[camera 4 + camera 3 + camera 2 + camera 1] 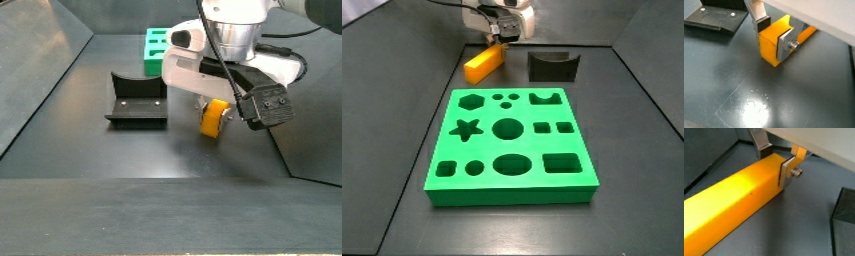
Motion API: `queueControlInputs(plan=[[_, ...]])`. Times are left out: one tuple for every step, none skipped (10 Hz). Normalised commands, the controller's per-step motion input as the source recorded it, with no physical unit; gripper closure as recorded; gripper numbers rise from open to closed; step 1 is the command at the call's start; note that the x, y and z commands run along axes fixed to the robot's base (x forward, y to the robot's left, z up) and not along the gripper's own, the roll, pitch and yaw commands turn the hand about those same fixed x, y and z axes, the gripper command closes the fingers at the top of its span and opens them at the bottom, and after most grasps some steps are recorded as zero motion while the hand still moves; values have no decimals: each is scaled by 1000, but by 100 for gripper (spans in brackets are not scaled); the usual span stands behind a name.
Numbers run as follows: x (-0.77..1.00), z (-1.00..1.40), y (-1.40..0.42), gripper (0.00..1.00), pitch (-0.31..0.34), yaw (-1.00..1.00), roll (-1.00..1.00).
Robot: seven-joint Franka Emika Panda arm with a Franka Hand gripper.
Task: Pick up the rectangle object. Move up. Place the rectangle object on the fixture. Regrasp the rectangle object. Move to above the board. Insert the rectangle object.
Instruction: Pick up the rectangle object, then move up.
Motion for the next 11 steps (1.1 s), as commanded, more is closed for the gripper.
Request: queueControlInputs(plan=[[0,0,0,100,0,0,0],[0,0,0,100,0,0,0],[0,0,0,100,0,0,0],[0,0,0,100,0,0,0],[0,0,0,100,0,0,0],[0,833,0,100,0,0,0],[-35,783,37,100,25,8,3],[-34,686,32,100,46,0,3],[-20,510,17,100,58,-8,8],[-17,408,14,100,56,-9,14],[-24,201,9,100,47,-12,26]])
